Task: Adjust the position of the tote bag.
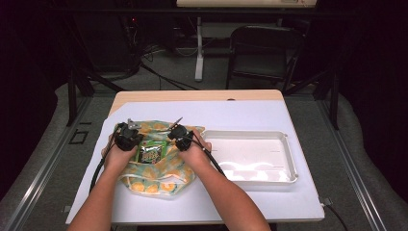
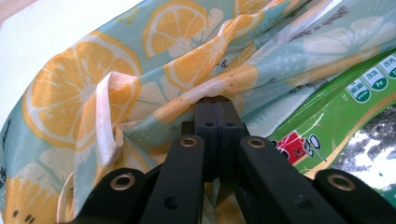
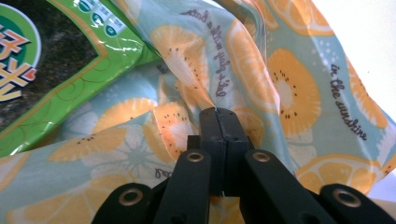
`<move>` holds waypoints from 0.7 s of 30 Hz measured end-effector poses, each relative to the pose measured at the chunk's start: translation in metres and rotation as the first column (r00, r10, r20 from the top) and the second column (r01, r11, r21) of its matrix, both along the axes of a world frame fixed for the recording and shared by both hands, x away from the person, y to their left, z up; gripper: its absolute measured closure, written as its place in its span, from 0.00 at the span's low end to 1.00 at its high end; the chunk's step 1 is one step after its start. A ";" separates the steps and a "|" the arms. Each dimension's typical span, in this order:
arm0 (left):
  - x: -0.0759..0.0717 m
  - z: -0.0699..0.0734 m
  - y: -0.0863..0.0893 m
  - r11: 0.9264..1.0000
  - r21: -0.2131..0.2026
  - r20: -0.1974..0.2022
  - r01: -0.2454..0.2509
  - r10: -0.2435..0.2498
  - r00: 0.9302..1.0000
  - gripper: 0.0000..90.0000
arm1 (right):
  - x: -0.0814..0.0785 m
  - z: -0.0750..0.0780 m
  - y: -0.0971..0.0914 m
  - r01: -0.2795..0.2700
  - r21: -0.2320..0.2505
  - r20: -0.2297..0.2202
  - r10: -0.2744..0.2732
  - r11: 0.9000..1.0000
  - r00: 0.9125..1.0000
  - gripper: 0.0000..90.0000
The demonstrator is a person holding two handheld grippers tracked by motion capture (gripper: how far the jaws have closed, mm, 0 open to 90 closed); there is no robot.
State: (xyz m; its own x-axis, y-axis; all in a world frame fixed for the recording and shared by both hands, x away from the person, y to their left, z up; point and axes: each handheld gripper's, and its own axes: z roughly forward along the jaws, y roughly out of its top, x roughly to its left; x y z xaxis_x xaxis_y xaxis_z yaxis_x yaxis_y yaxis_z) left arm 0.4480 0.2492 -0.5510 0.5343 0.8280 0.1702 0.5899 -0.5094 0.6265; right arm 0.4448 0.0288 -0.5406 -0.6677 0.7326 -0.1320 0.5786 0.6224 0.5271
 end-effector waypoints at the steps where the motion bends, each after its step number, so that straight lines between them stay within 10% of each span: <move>1: 0.000 0.000 0.000 1.000 0.000 -0.001 0.001 -0.001 1.000 1.00 | 0.000 0.000 0.000 0.003 -0.001 -0.002 -0.003 1.000 1.000 1.00; 21: 0.001 -0.002 0.002 1.000 -0.015 0.002 -0.016 0.016 1.000 1.00 | 0.003 -0.002 -0.002 0.061 0.027 -0.013 -0.061 0.998 0.998 1.00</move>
State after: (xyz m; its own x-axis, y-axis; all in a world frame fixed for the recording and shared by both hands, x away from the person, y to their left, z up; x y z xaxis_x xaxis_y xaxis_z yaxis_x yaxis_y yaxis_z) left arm 0.4494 0.2509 -0.5534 0.5204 0.8389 0.1592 0.5967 -0.4906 0.6350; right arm 0.4482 0.0272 -0.5428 -0.6233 0.7752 -0.1033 0.6216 0.5712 0.5360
